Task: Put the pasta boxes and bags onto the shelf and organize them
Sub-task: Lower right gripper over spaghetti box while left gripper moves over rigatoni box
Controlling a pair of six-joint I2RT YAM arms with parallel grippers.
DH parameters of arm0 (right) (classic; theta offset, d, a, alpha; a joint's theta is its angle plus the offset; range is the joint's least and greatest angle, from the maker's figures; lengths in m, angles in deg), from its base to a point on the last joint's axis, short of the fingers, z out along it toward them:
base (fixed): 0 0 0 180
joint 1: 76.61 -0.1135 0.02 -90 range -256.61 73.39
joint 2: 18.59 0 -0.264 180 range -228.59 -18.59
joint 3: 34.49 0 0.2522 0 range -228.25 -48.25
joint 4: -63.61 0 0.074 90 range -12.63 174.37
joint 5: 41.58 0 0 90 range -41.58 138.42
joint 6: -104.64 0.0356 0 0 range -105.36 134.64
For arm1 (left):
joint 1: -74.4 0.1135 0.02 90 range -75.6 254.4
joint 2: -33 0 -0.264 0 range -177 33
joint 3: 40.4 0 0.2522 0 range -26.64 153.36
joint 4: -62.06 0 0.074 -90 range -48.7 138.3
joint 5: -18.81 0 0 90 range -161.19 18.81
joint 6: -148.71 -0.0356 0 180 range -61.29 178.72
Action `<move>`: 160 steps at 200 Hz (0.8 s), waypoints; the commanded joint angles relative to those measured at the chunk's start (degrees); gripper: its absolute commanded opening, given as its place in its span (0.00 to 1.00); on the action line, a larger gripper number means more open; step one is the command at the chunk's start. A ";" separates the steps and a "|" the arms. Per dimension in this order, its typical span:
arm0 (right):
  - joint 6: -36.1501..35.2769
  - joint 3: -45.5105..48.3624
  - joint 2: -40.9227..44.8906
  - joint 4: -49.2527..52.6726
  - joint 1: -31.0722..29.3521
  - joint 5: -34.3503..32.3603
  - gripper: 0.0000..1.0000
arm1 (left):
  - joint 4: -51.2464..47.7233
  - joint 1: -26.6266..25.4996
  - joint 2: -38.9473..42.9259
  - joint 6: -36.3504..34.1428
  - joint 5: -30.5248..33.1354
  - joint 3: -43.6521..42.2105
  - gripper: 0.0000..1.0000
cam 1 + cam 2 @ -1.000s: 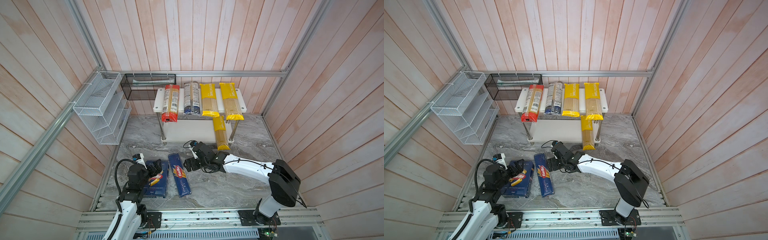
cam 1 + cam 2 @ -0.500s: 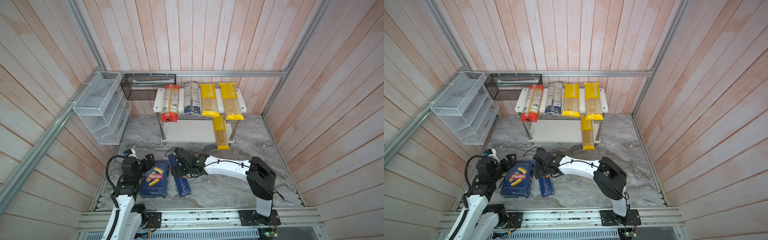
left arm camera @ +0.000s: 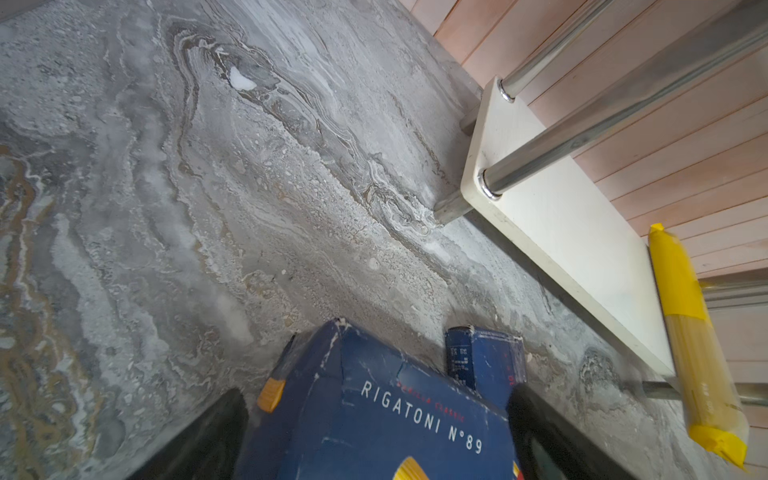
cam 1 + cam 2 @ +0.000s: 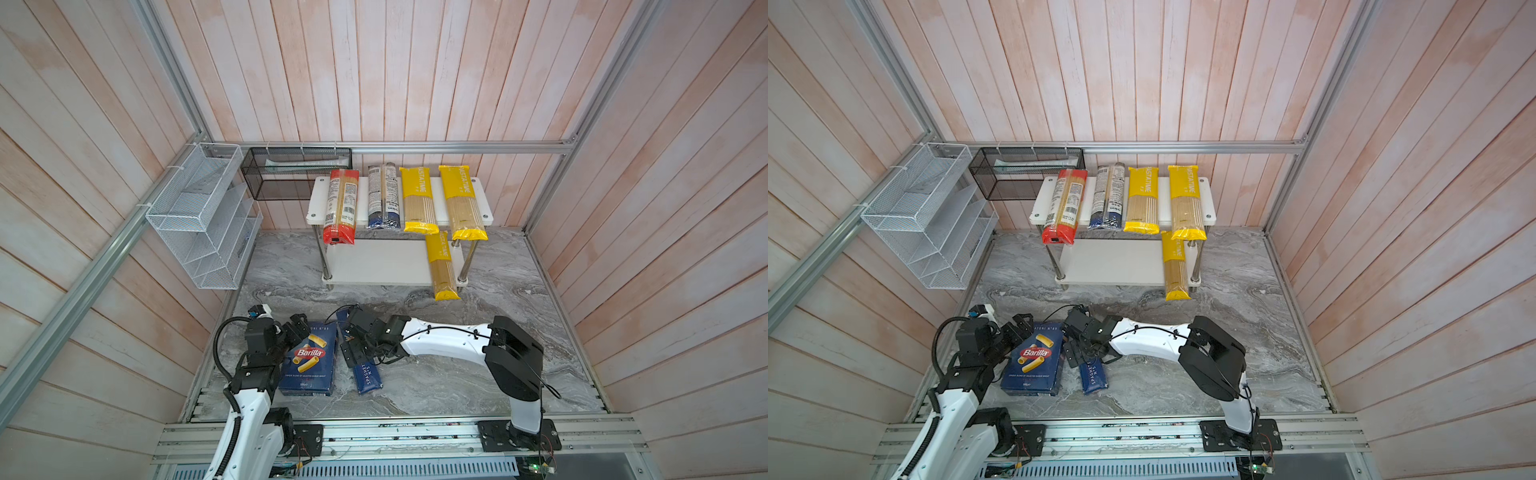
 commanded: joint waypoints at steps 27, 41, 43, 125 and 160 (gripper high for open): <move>2.15 -1.82 -3.60 3.17 -0.39 -2.93 0.96 | 2.45 0.52 -0.64 0.12 -0.46 -0.95 1.00; 2.45 -2.49 -4.25 4.39 -0.40 -3.29 0.96 | 2.49 0.56 -0.71 0.12 -0.51 -0.67 1.00; 2.49 -2.50 -4.27 4.43 -0.46 -3.29 0.96 | 2.45 0.61 -0.71 0.12 -0.54 -0.62 0.99; -0.08 -6.49 -6.70 10.81 -0.39 -9.08 0.96 | 5.66 0.56 -3.30 0.75 -2.55 -1.60 1.00; -2.34 -2.61 -3.33 7.90 1.99 -7.75 0.87 | 4.71 0.56 -3.74 -0.34 -3.46 0.10 1.00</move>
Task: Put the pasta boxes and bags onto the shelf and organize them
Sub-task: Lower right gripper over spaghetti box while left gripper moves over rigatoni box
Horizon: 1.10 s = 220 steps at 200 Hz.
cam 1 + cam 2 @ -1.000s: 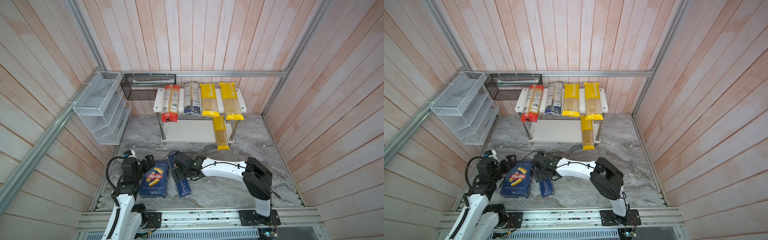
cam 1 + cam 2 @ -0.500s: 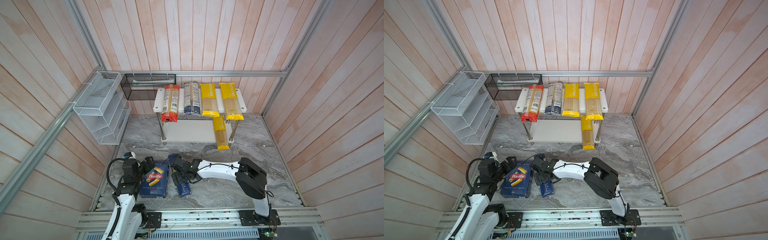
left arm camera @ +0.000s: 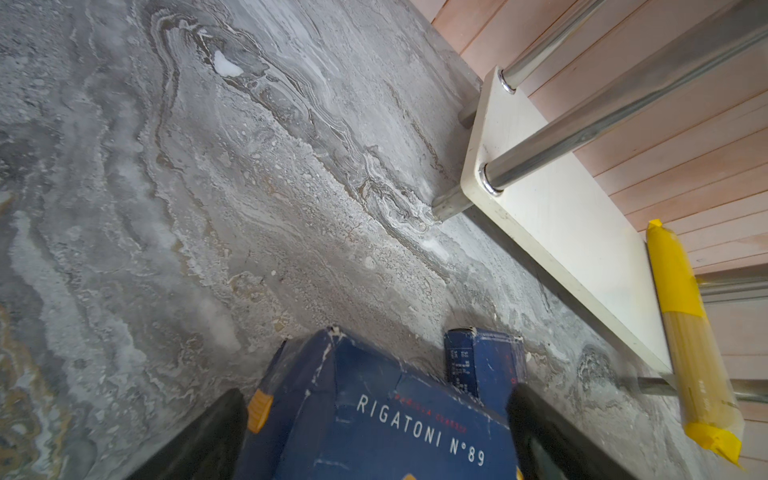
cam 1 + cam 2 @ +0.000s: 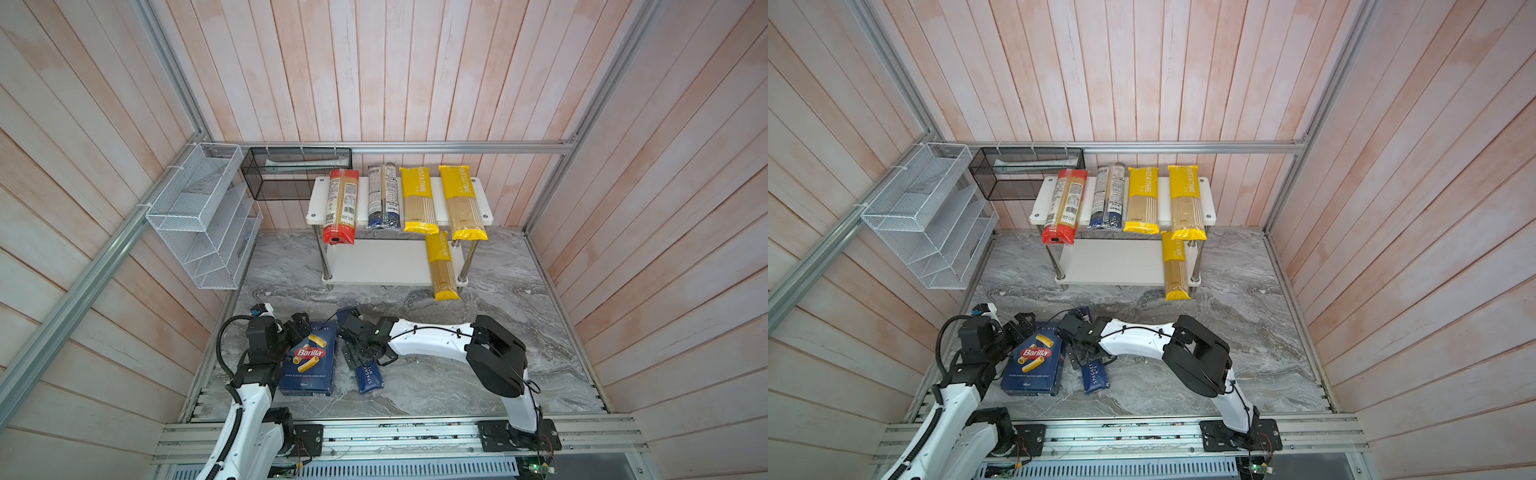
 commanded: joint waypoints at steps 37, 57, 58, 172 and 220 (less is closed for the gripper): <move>-3.50 5.28 5.76 0.49 3.98 -1.88 0.84 | -0.43 0.30 0.78 -1.09 -1.83 1.81 1.00; -4.01 8.46 8.78 -1.42 5.12 -1.14 0.84 | -0.09 0.30 0.69 -1.09 -2.66 1.55 1.00; -4.01 8.67 8.97 -1.58 5.19 -1.02 0.84 | -0.06 0.30 0.68 -1.09 -2.67 1.54 1.00; -9.77 25.46 24.54 -11.60 5.74 3.59 0.94 | 1.09 0.30 2.85 -0.57 -7.11 -1.09 1.00; -16.24 25.18 23.70 -11.22 3.73 3.21 0.96 | -3.16 0.39 1.62 -1.09 -3.73 1.47 1.00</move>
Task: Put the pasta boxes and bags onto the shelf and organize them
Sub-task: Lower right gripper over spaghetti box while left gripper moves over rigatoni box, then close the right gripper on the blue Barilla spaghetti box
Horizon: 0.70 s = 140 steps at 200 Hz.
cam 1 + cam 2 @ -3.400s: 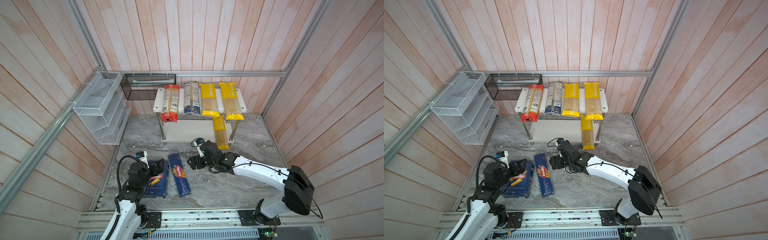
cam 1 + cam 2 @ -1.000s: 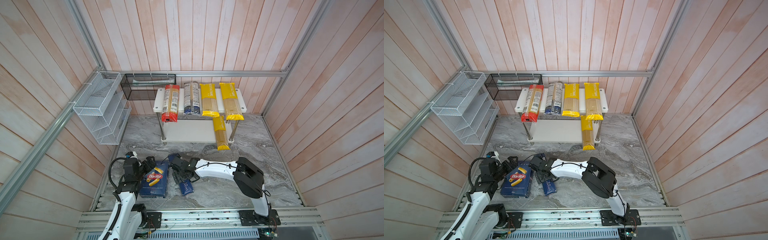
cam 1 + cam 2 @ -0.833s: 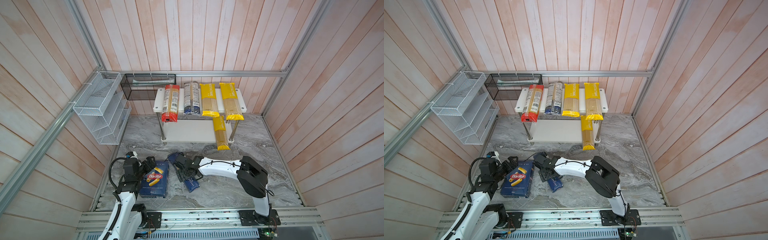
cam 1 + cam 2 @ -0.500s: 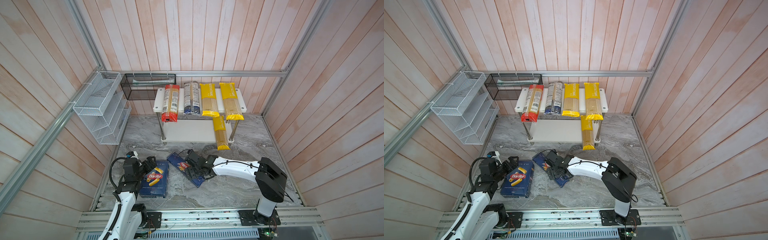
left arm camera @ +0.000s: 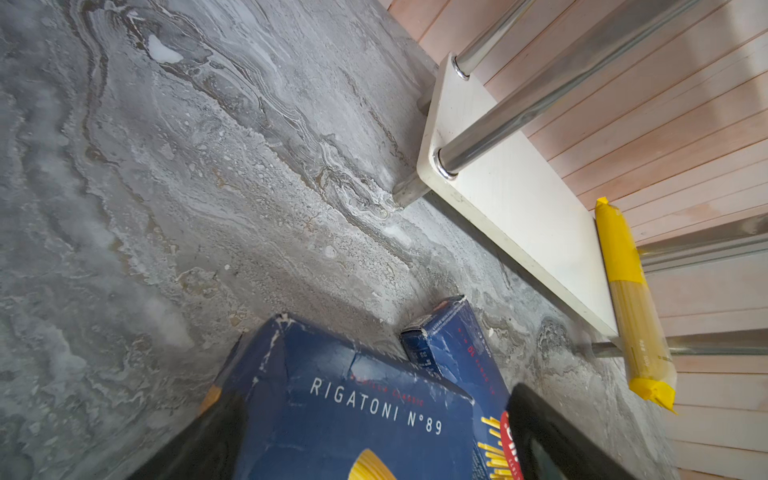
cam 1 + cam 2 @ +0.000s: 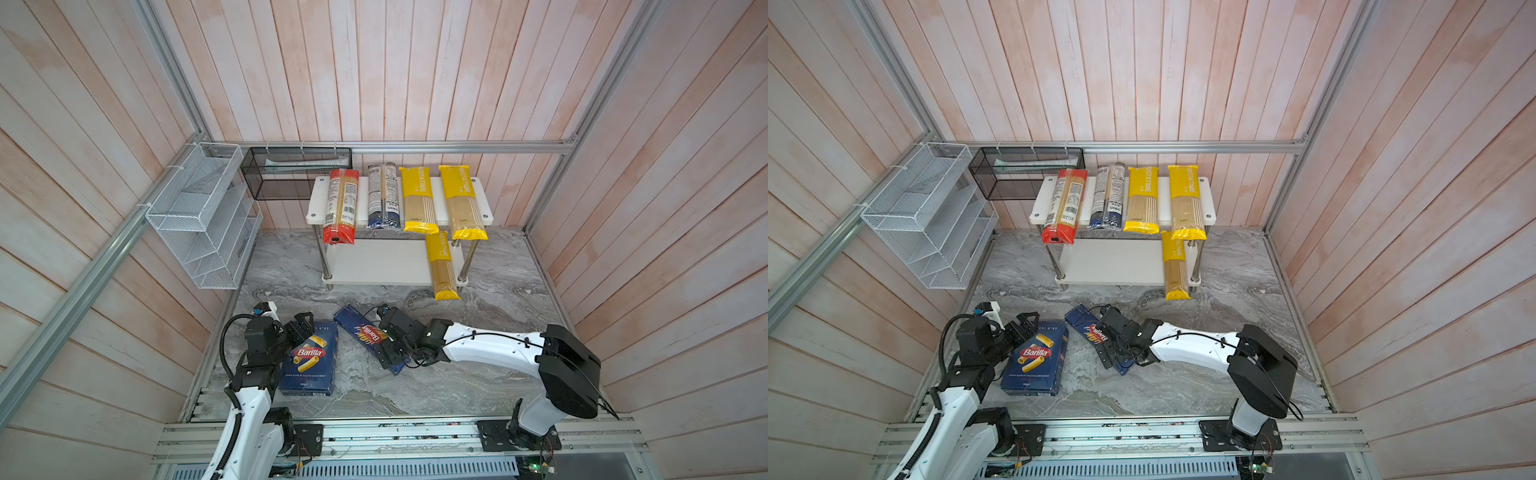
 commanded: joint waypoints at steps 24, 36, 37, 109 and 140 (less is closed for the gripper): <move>-6.30 0.66 -0.70 -0.16 -0.74 -3.14 0.98 | -2.21 0.29 0.01 -0.96 1.19 0.98 1.00; -7.28 0.05 -1.64 0.50 -0.61 -3.37 0.98 | -1.57 0.45 0.81 -0.32 0.73 0.31 1.00; -7.40 0.02 -1.67 0.50 -0.64 -3.33 0.98 | -1.47 0.41 0.86 -0.26 0.70 0.21 1.00; -8.49 -4.12 -8.75 3.39 -0.69 -3.22 0.98 | 1.62 0.48 2.28 -0.19 -0.69 -3.32 1.00; -8.28 -2.96 -9.25 2.23 -0.69 -2.74 0.98 | 1.79 0.46 1.32 -0.69 -1.21 -3.65 0.99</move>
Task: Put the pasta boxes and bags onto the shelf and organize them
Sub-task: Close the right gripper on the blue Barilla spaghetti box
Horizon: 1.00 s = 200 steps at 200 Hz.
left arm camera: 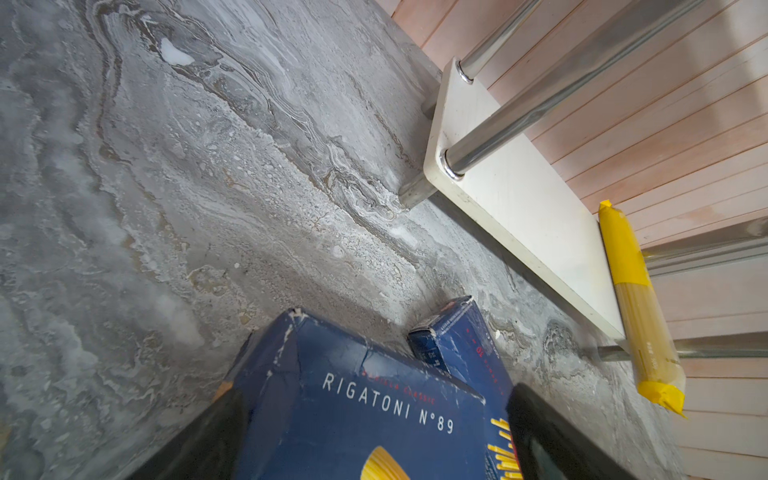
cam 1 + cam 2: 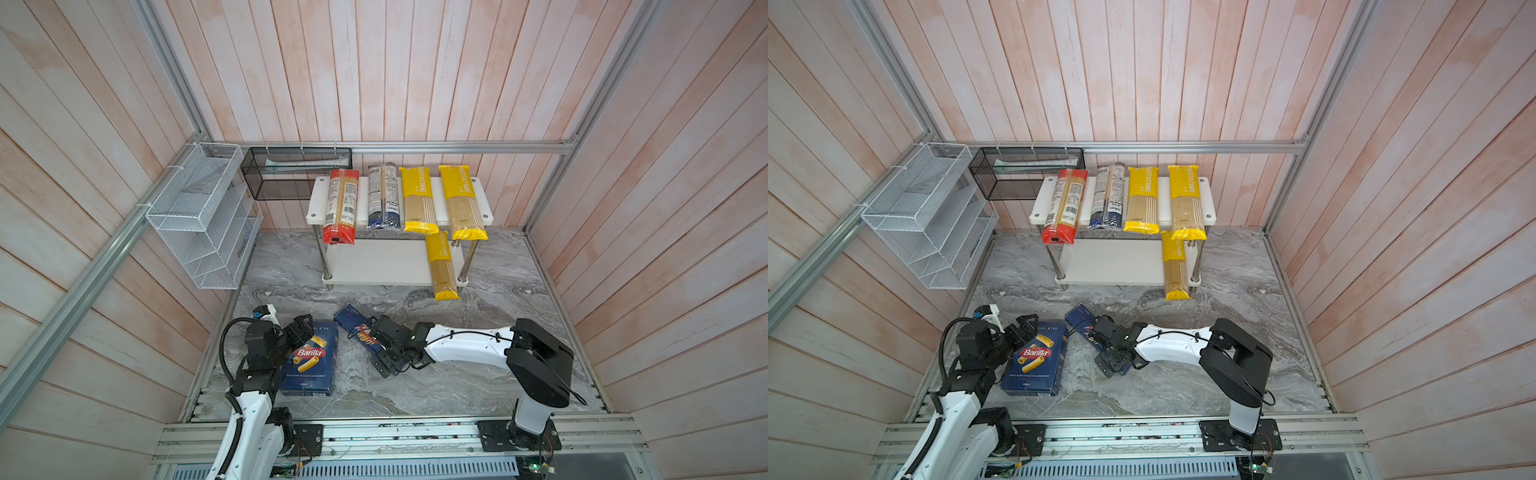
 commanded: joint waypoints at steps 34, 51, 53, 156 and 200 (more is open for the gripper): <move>0.19 -1.32 -2.53 1.25 -0.01 -1.79 0.96 | 1.09 0.08 -0.20 -1.38 -2.60 -2.03 1.00; 0.59 -2.74 -4.15 2.43 -0.01 -2.46 0.93 | 2.93 0.09 0.01 -1.20 -3.68 -3.13 1.00; 0.68 -2.92 -4.37 2.62 -0.05 -2.52 0.92 | 3.15 0.04 0.00 -1.17 -3.78 -3.32 1.00; 3.40 -1.87 -3.73 0.79 -0.02 -1.97 0.59 | 7.94 0.08 2.28 -2.12 -10.14 -6.46 1.00; 6.79 0.07 -0.80 -1.86 -0.29 -2.92 0.50 | 7.70 0.07 3.44 -1.95 -9.74 -6.68 0.99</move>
